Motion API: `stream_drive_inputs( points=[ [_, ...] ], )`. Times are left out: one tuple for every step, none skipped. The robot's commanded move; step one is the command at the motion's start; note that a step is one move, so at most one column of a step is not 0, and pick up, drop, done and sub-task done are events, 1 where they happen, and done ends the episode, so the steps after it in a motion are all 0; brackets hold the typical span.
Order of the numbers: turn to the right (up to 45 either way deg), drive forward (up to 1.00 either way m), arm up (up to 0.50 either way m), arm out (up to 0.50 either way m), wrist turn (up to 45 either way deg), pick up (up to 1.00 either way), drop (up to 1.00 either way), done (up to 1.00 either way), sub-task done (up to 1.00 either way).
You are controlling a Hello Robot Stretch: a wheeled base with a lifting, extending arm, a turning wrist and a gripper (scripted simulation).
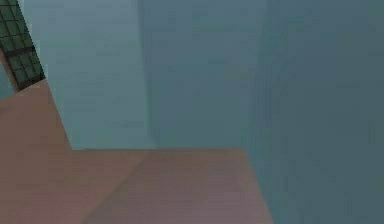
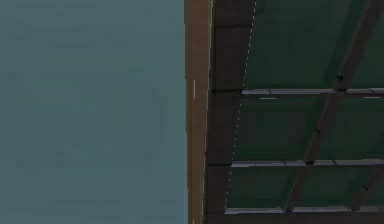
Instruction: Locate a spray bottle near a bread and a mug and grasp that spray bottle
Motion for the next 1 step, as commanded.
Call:
stream_drive_inputs(
  points=[
    [-3.0, 0.00, 0.00, 0.00, 0.0, 0.00, 0.00, 0.00, 0.00]
  ],
)
